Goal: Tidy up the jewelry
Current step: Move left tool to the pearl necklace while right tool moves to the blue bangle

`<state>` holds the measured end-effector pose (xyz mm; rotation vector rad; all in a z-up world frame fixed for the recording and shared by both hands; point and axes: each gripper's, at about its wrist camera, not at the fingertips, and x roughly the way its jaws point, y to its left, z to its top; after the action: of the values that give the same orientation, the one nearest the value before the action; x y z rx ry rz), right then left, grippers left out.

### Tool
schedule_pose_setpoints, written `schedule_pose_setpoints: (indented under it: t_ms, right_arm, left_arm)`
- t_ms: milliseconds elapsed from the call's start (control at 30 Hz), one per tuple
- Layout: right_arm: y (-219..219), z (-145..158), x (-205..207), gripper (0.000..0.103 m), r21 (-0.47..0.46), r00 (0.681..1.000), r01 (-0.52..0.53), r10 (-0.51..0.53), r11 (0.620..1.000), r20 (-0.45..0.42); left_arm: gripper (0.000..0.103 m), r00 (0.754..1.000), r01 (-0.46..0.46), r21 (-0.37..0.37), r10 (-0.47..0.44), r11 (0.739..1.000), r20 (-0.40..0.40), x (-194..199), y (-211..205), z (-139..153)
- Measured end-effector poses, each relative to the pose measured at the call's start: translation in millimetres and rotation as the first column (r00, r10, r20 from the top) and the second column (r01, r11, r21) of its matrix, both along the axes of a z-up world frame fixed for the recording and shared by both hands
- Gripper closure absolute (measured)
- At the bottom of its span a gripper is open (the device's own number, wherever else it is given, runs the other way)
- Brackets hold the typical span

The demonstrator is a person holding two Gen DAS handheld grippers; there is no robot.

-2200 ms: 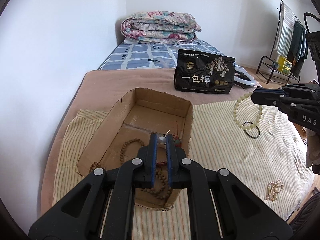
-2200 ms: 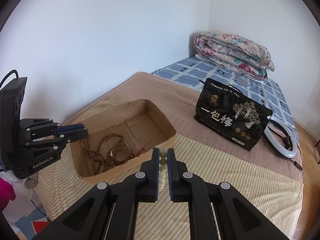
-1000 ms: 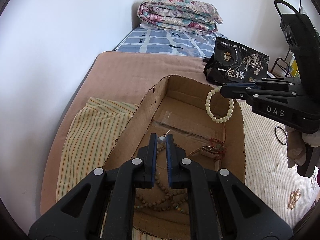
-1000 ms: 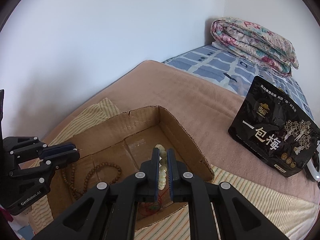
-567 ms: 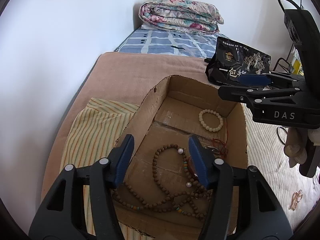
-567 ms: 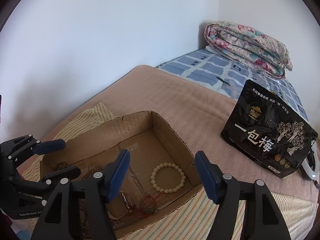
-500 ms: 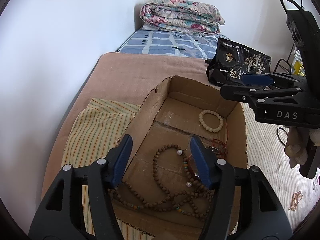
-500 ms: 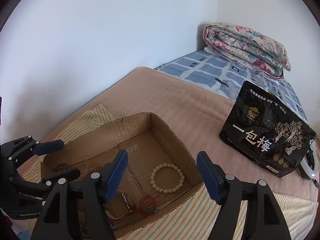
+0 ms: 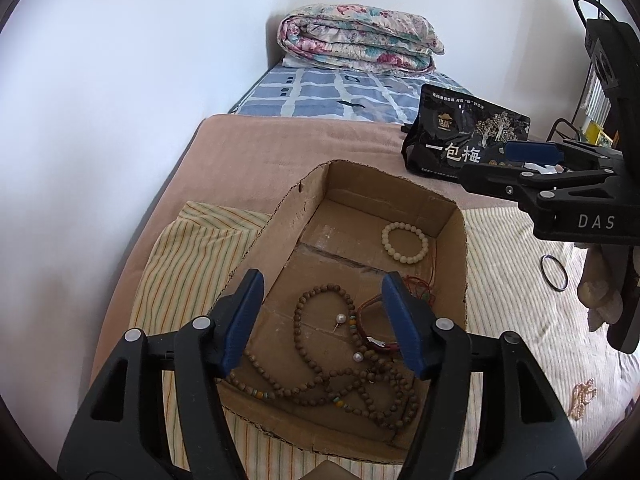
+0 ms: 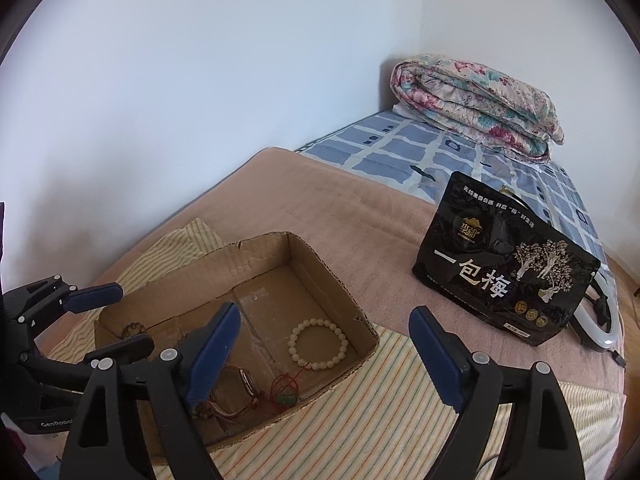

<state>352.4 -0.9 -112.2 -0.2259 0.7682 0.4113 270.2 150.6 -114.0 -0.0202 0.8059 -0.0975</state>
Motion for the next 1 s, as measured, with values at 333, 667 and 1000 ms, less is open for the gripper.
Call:
schedule_pose_setpoints:
  t_ms: [333, 667, 1000]
  right_arm:
    - [-49.5, 24.7, -29.7, 0.008, 0.013, 0.999, 0.036, -0.036, 0.999, 0.029]
    - [-126.0, 37.4, -66.7, 0.005, 0.003, 0.994, 0.098, -0.098, 0.995, 0.045]
    - [-215.2, 32.3, -110.6, 0.005, 0.013, 0.979, 0.203, -0.204, 0.979, 0.026]
  left_arm:
    - [0.040, 0.999, 0.039, 0.011, -0.039, 0.999, 0.010, -16.8, -27.9, 14.5]
    - [0.040, 0.993, 0.113, 0.017, -0.113, 0.993, 0.025, -36.1, -73.5, 25.5]
    - [0.040, 0.972, 0.235, 0.012, -0.235, 0.972, 0.018, -57.1, -131.6, 27.4]
